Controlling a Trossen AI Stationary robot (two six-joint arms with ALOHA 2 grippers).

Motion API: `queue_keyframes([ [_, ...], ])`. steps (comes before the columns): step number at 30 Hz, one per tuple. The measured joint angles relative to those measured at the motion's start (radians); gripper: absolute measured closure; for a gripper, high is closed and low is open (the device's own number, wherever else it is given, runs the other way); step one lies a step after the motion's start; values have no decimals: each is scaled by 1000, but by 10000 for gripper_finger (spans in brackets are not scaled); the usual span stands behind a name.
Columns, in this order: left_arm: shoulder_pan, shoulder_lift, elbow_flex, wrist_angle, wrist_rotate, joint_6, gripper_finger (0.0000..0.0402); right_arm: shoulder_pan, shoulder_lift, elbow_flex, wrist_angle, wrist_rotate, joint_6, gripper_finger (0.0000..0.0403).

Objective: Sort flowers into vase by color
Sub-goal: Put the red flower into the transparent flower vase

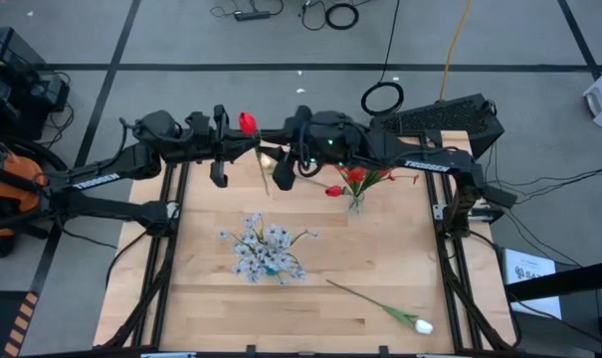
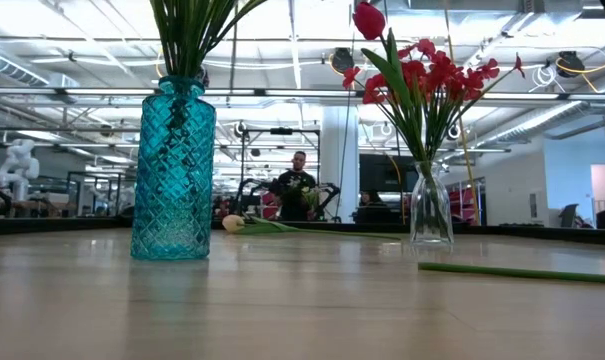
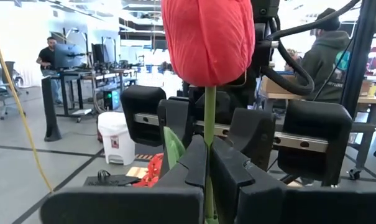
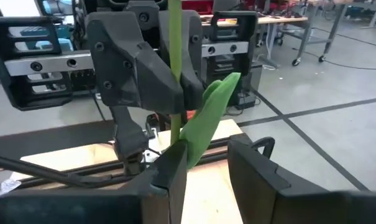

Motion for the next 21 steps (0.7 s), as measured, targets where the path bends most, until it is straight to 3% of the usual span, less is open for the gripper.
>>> queue_keyframes([
  [21,8,0,0,3,-27,36,392,-1,-35,3,-82,-12,-13,293],
])
